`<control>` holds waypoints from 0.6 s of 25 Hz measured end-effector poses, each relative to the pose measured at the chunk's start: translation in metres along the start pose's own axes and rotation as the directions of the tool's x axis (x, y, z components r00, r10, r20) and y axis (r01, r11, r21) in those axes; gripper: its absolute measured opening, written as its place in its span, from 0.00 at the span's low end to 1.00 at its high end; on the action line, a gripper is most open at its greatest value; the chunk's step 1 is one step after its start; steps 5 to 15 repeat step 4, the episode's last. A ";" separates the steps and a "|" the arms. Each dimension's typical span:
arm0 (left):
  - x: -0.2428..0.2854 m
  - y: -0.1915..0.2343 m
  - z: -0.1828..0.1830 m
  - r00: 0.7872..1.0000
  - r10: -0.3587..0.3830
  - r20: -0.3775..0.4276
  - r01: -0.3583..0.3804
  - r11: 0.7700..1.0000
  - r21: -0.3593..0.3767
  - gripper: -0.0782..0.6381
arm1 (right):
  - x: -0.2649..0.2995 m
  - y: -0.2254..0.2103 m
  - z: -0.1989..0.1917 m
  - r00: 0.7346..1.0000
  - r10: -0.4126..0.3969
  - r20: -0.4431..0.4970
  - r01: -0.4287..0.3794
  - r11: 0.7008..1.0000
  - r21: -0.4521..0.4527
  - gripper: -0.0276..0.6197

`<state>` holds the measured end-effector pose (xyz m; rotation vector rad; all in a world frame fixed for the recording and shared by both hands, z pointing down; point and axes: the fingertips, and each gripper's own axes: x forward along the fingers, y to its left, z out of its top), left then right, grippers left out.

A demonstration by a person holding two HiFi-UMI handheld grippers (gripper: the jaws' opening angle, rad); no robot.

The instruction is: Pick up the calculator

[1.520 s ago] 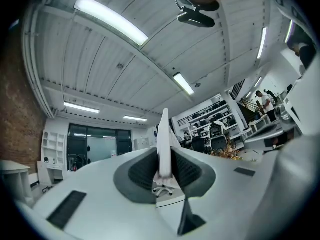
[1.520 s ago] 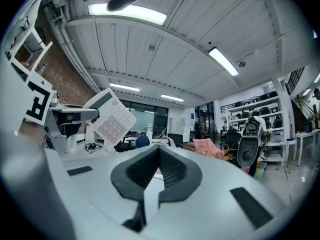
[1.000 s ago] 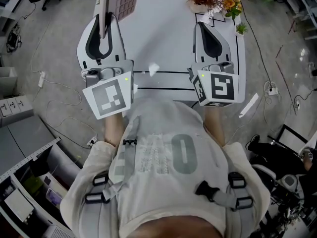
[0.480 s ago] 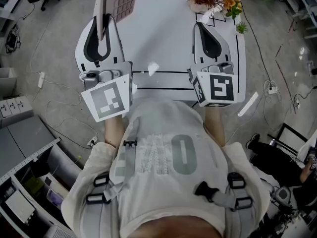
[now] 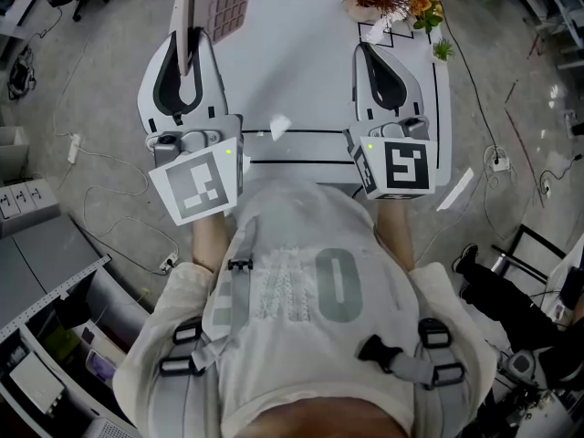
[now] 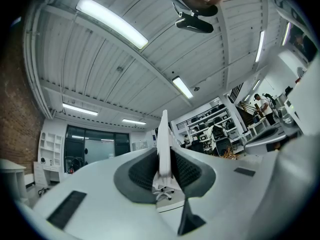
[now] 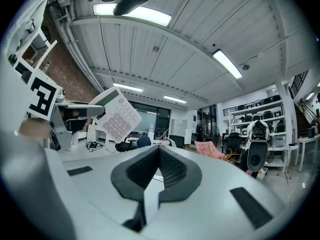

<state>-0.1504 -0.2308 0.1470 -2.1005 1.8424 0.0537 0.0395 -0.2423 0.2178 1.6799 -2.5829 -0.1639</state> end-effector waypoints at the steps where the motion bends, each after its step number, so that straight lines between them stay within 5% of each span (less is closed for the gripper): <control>1: -0.001 0.000 0.000 1.000 0.001 0.001 -0.001 1.000 -0.001 0.23 | -0.001 0.000 0.000 1.000 0.000 0.001 0.000 1.000 -0.001 0.05; 15: -0.006 0.002 0.001 1.000 0.004 0.004 -0.004 1.000 -0.005 0.23 | -0.005 0.003 0.001 1.000 -0.002 0.003 0.002 1.000 -0.005 0.05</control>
